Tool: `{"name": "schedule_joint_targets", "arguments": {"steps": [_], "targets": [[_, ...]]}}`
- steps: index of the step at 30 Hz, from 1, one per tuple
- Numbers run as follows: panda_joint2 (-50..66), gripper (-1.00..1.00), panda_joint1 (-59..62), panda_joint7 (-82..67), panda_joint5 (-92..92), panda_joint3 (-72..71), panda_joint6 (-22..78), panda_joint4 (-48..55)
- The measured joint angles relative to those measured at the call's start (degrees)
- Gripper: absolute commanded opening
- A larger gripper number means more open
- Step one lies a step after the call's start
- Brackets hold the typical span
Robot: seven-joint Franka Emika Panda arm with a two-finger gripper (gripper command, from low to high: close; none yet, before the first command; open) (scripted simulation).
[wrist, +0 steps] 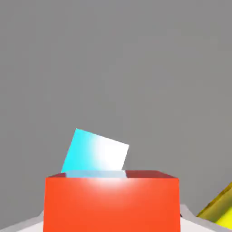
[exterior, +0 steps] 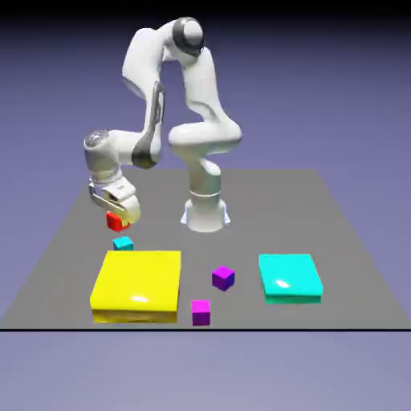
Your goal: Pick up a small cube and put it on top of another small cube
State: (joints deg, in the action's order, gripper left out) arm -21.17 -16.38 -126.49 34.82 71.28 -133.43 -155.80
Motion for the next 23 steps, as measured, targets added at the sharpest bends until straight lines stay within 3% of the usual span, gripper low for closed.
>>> {"name": "schedule_joint_targets", "arguments": {"steps": [4, 21, 22, 23], "targets": [[-3.0, -1.0, -0.3, -7.4, 5.2, 1.7, 0.9, -1.3], [27.8, -1.0, 10.4, -38.0, -37.3, -16.3, -22.1, -4.9], [28.3, 1.0, 10.6, -38.4, -37.9, -16.6, -22.5, -4.9], [28.3, 1.0, 10.6, -38.4, -37.9, -16.6, -22.4, -4.9]]}}
